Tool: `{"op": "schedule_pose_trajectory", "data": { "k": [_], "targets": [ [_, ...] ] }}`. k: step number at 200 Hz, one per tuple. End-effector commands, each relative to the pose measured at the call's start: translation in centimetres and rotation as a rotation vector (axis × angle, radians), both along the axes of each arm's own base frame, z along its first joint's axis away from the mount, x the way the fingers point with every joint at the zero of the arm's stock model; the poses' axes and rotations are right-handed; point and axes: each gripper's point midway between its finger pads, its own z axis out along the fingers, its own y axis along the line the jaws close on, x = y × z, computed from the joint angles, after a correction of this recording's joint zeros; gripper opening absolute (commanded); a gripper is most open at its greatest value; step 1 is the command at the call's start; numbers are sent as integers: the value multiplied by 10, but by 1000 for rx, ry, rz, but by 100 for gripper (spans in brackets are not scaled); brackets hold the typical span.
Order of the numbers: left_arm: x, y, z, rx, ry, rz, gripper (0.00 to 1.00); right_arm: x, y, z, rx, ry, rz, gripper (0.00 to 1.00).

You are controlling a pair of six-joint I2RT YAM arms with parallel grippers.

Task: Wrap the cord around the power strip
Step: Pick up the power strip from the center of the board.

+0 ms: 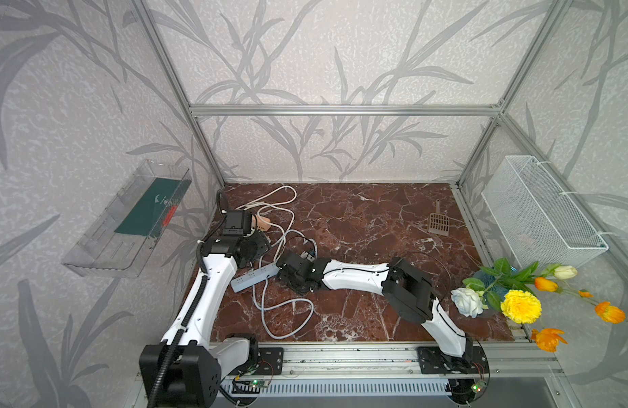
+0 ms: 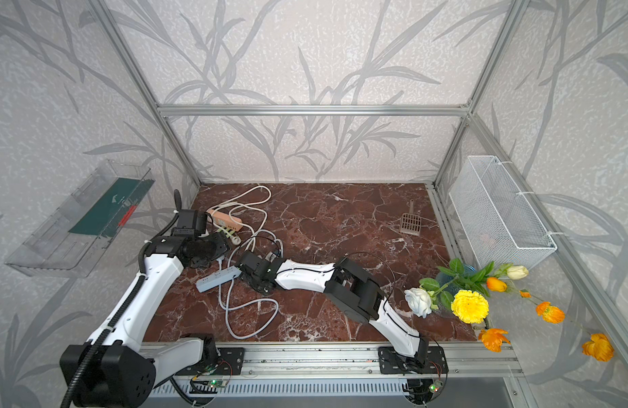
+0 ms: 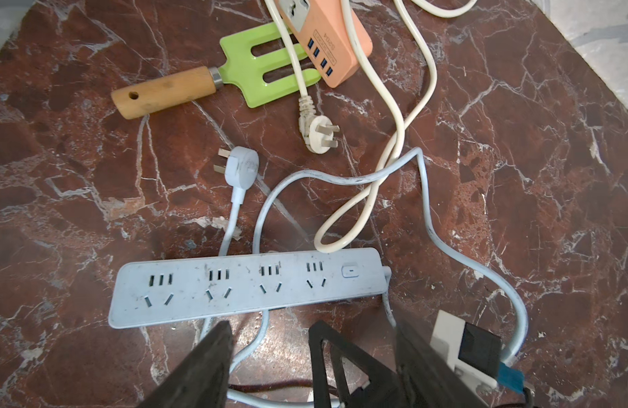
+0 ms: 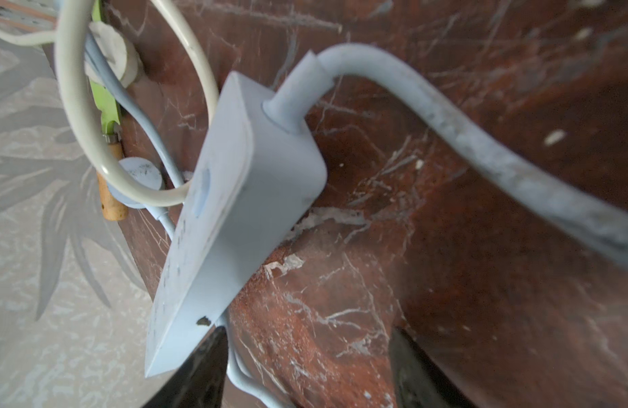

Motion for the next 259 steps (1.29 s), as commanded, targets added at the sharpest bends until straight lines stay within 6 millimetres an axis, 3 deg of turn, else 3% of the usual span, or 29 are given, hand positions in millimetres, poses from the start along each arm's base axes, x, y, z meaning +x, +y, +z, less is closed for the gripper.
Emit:
{"op": "schedule_pose_trajectory", "data": {
  "k": [1, 39, 73, 117, 139, 164, 176, 192, 217, 239, 259],
  "targets": [
    [7, -4, 12, -21, -35, -22, 71, 17, 4, 8, 17, -42, -75, 71],
    [6, -6, 19, -35, -49, -26, 71, 50, 8, 2, 26, -78, -137, 70],
    [5, -7, 31, -33, -61, -33, 71, 68, 7, -6, 10, -91, -175, 63],
    [7, -15, 44, -75, -96, -56, 70, 73, 4, -15, 2, -117, -220, 49],
    [8, -25, 50, -130, -120, -79, 69, 75, 5, -23, 24, -127, -241, 47],
    [7, -31, 58, -158, -137, -100, 68, 81, 9, -20, 37, -172, -233, 39],
    [7, -31, 60, -155, -143, -101, 68, 84, 7, -21, 29, -196, -238, 41],
    [6, -31, 60, -161, -143, -104, 67, 86, 5, -30, 33, -183, -256, 54],
    [7, -35, 59, -179, -139, -109, 66, 85, 6, -43, 43, -150, -280, 55],
    [6, -34, 58, -172, -138, -110, 66, 88, 6, -46, 40, -144, -301, 47],
    [5, -30, 62, -146, -146, -112, 65, 94, 7, -32, 60, -186, -296, 35]
  ]
}}
